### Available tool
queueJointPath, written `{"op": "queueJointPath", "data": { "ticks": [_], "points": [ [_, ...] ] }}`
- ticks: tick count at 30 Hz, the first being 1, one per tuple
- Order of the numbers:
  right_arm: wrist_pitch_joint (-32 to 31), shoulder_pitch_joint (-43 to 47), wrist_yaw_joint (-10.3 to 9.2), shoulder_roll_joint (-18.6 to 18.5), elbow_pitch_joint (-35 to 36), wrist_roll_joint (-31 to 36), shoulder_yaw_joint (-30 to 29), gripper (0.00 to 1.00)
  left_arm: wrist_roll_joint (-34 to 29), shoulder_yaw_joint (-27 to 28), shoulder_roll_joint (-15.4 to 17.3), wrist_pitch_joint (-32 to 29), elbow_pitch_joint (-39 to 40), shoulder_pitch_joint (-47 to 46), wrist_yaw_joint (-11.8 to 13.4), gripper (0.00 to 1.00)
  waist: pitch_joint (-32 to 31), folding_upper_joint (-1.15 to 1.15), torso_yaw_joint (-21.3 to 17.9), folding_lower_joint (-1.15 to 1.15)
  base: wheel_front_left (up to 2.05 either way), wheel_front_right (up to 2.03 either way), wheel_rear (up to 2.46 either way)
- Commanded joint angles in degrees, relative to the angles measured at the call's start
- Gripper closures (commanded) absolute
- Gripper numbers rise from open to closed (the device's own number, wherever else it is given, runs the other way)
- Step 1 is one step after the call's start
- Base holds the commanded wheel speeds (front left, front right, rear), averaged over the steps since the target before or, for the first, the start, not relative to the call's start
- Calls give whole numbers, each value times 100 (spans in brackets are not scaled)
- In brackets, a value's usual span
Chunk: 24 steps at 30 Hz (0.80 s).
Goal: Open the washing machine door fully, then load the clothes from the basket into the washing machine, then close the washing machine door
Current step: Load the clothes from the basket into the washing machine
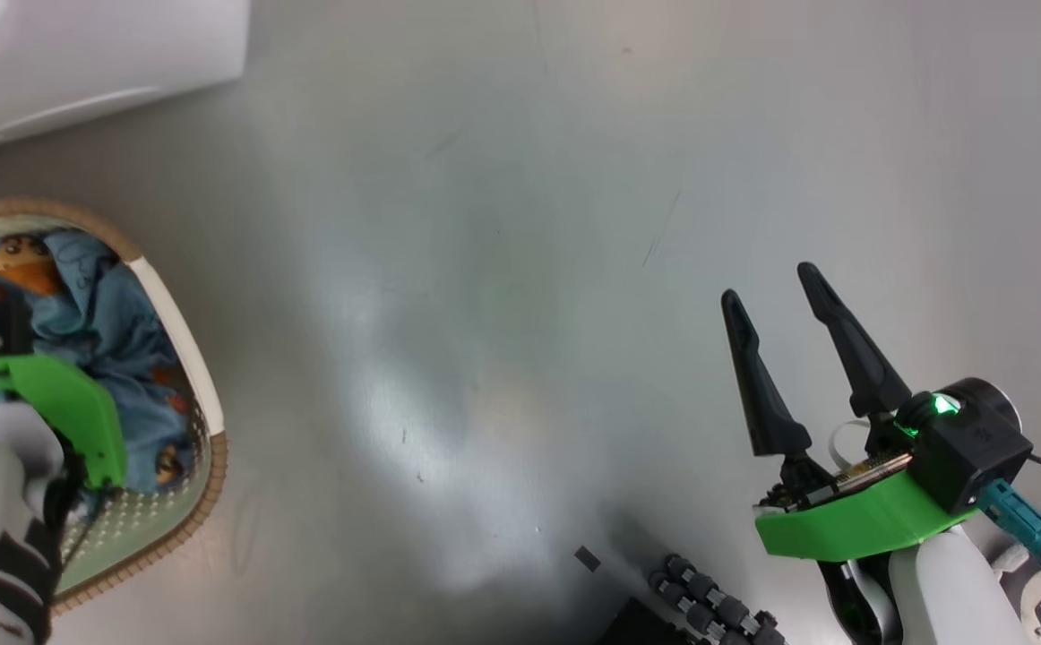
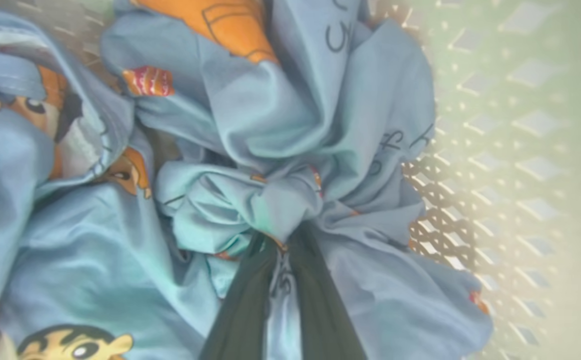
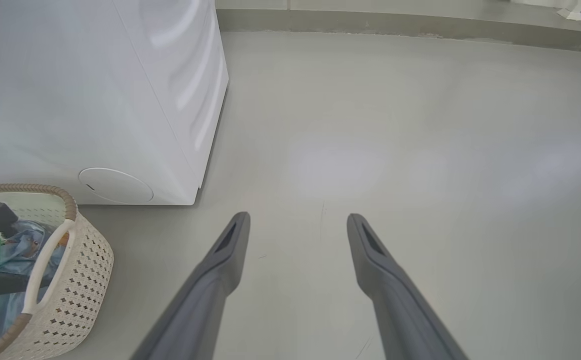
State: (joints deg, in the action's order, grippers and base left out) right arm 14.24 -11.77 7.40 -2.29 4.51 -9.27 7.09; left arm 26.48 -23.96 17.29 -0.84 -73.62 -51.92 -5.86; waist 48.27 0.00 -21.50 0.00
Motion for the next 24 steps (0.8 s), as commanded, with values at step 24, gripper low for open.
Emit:
{"op": "queueJointPath", "data": {
  "ticks": [24],
  "points": [
    [-270, 266, 9, -59, -147, 370, -56, 0, 513, -269, -613, 1313, 434, 1666, -161, 100, -2322, 0, 1281, 0, 0, 0, 0]
  ]
}}
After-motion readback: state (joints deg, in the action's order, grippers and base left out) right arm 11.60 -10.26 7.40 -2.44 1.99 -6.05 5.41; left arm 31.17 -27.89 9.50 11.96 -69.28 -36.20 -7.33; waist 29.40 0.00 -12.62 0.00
